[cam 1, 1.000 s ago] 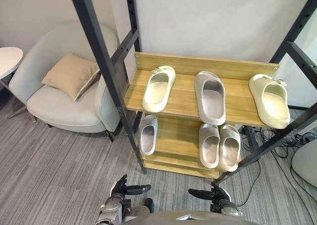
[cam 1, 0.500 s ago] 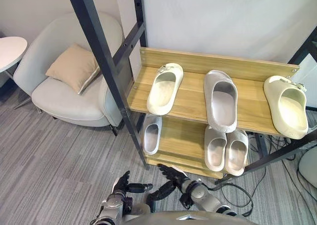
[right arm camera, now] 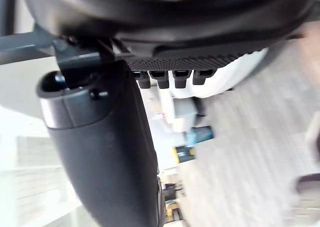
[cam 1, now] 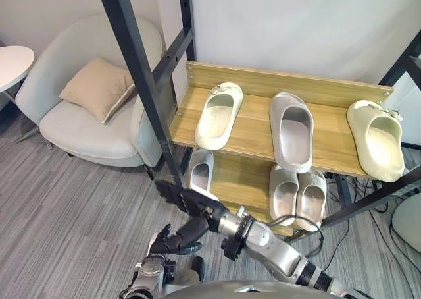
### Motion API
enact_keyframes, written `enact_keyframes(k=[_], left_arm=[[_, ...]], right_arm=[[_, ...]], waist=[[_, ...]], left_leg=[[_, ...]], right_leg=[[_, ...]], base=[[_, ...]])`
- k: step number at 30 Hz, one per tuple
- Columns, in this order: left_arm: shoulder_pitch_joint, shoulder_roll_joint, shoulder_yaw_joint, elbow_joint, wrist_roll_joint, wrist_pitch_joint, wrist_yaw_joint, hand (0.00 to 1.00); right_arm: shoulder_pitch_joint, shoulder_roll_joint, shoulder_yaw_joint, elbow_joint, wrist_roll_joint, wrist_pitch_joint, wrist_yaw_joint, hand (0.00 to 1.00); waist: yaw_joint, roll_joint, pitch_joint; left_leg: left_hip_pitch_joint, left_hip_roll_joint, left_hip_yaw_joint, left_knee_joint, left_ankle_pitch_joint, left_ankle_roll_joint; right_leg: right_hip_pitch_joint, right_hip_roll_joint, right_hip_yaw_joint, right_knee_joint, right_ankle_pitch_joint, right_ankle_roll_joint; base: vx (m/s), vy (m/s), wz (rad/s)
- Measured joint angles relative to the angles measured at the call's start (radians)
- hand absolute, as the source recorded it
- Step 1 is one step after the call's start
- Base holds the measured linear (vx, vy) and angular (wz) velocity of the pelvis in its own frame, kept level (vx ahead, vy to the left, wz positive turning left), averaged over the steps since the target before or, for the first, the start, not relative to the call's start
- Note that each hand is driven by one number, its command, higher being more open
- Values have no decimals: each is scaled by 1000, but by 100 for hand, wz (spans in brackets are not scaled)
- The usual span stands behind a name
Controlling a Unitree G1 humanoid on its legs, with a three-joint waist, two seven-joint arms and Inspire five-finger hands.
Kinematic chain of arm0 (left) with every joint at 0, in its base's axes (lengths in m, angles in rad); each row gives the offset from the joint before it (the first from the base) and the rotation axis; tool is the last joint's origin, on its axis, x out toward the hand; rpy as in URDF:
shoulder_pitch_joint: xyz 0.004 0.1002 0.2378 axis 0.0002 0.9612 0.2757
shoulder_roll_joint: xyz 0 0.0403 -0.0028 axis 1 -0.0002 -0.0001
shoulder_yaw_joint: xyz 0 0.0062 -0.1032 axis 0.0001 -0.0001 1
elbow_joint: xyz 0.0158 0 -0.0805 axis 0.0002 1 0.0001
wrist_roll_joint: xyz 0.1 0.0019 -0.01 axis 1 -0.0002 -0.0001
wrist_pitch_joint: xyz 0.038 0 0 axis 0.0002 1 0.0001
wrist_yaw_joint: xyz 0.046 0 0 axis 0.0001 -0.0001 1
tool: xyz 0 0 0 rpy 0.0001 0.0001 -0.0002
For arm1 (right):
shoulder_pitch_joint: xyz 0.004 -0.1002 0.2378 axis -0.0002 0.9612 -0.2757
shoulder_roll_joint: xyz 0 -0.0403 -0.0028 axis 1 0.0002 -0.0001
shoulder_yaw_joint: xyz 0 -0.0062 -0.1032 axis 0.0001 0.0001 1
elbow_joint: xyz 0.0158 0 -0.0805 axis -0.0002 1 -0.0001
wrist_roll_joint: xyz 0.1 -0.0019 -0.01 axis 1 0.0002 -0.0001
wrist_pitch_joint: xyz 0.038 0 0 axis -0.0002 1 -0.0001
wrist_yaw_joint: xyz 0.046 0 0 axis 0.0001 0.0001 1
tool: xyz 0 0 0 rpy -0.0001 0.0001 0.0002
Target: Organize the slippers on the shoe rack
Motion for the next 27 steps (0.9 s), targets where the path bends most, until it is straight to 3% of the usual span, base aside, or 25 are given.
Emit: enact_keyframes(k=[4,8,14,21,27], left_arm=[[-14,3,-37,33,-1,-5,-4,100],[-4,0,-37,38,-1,-7,-6,100],[6,-5,-63,37,-8,-7,-6,100],[15,-2,-107,36,-40,-7,-10,100],[17,0,-134,26,-40,-7,-32,100]], right_arm=[[-10,-54,-168,-248,94,-76,1,100],[-10,-51,-308,-308,102,-155,-56,100],[-1,24,-370,-363,48,-196,-135,100],[11,103,-586,-426,-66,-282,-269,100],[12,13,-723,-423,-319,-275,-355,100]], waist=[[-18,8,-4],[-39,18,-10],[-58,44,-23],[-83,54,-27],[-87,60,-30]], left_leg=[[2,1,11,11,-2,1],[14,6,16,22,-12,-3],[27,20,36,22,-14,-9],[35,30,43,15,-12,-16],[43,35,48,5,-11,-17]], right_leg=[[0,1,14,5,1,-2],[13,3,21,5,2,-4],[15,14,42,8,3,-13],[15,22,51,5,4,-18],[22,30,56,-5,8,-22]], base=[[-5,-13,-10],[-36,-13,-6],[-38,-14,-11],[-6,-11,-3],[1,-10,-3]])
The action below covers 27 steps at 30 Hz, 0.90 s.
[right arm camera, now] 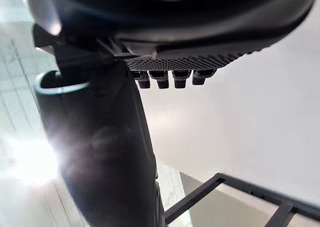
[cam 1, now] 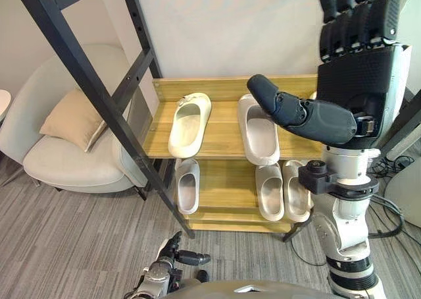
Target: Organize the slippers on the shoe rack
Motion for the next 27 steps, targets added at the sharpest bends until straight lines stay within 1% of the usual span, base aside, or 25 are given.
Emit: enact_keyframes(k=[1,7,11,14,19,22,24,27], left_arm=[[0,0,0,0,0,0,-6,100],[1,1,0,-1,1,-1,-20,100],[5,2,1,-5,1,-1,-24,100],[7,3,2,-10,1,-1,-32,100],[7,6,5,-12,0,-1,-39,100],[8,8,20,-14,0,-1,-40,100],[8,11,37,-16,0,0,-40,100],[8,13,38,-18,0,0,-41,100]], right_arm=[[0,-25,-19,2,-55,3,-12,100],[0,-87,-64,56,-199,13,-57,100],[0,-136,-81,167,-306,65,-72,100],[0,-169,-82,219,-353,97,-73,100],[0,-235,-82,298,-392,123,-73,100],[0,-250,-82,347,-397,136,-73,100],[0,-265,-80,388,-398,156,-67,100],[0,-277,-78,409,-398,161,-59,100]], waist=[[0,0,0],[-2,0,0],[-2,0,0],[-3,-1,1],[-3,-6,1],[-2,-13,5],[-2,-23,10],[-1,-27,10]], left_leg=[[1,0,0,-2,0,0],[0,1,0,-4,0,0],[-4,0,0,-4,0,-1],[-13,0,1,-5,0,-1],[-33,-6,-3,-4,0,-1],[-39,-8,-4,-4,0,-1],[-46,-9,-5,-4,0,0],[-60,-11,-5,-4,0,0]], right_leg=[[1,0,0,-2,0,0],[1,0,0,-5,0,0],[-5,0,1,-6,0,0],[-13,0,2,-6,0,0],[-29,4,-1,-10,4,5],[-31,4,-3,-18,7,7],[-37,2,-3,-21,8,7],[-50,1,-3,-21,9,9]], base=[[0,0,0],[0,0,0],[0,0,0],[0,0,0],[1,-3,2],[0,-1,1],[0,0,0],[0,0,0]])
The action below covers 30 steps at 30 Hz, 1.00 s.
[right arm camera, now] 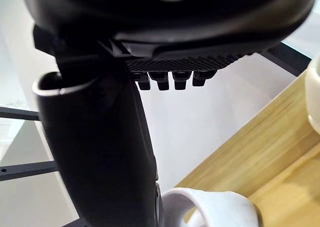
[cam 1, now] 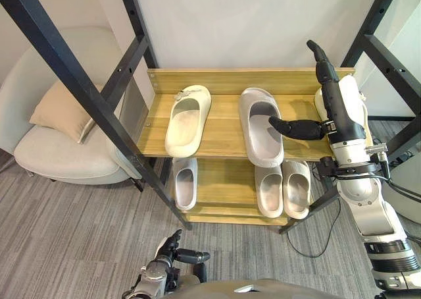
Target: Organize the slippers on the shoe rack
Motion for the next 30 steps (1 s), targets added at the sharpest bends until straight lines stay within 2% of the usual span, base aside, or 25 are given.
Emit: enact_keyframes(k=[11,12,17,30], left_arm=[[1,8,0,-5,-1,0,-4,100],[1,10,0,-5,-1,0,-5,100],[2,15,0,-5,-1,0,-11,100],[2,18,-1,-11,-5,-1,-12,100]], right_arm=[[-1,-7,31,76,12,10,8,100],[-5,-7,37,79,12,10,9,0],[-37,-7,77,125,32,10,18,0],[-134,-8,134,205,90,4,48,0]], waist=[[3,-17,-5],[4,-19,-6],[6,-29,-11],[10,-34,-9]], left_leg=[[-16,-2,-3,0,0,0],[-17,-2,-3,0,0,0],[-22,-3,-5,0,0,1],[-33,-4,-10,0,4,5]], right_leg=[[-16,-1,-3,-2,1,1],[-17,-1,-3,-2,1,2],[-21,-2,-3,-3,2,3],[-29,-2,-8,-5,9,5]], base=[[-1,-1,0],[0,0,0],[0,0,0],[0,0,0]])
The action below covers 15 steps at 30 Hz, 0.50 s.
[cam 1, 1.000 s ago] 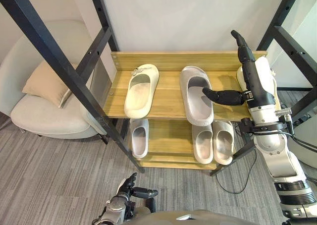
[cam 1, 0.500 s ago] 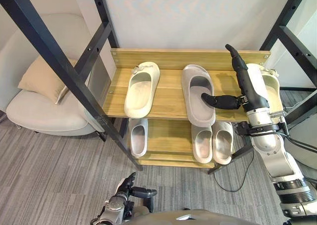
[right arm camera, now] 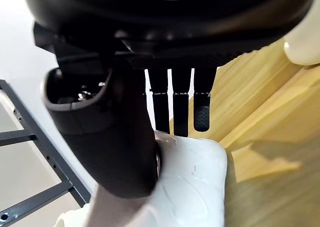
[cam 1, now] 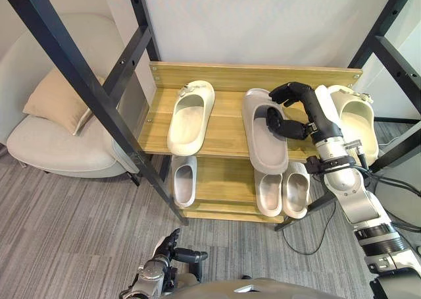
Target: Organize the slippers on the shoe rack
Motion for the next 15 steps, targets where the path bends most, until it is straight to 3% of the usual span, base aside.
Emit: enact_keyframes(k=[9,15], left_arm=[[0,5,0,-3,3,0,-7,100],[0,4,0,-8,8,0,-9,100]], right_arm=[[13,0,4,-49,-1,0,11,0],[38,-2,-34,-224,-3,0,24,0]], waist=[[-6,-8,3],[-11,-6,3]], left_leg=[[2,0,1,0,1,1],[8,6,11,0,1,1]], right_leg=[[1,-1,1,0,4,1],[1,-2,11,2,6,1]], base=[[0,0,0],[0,0,-4]])
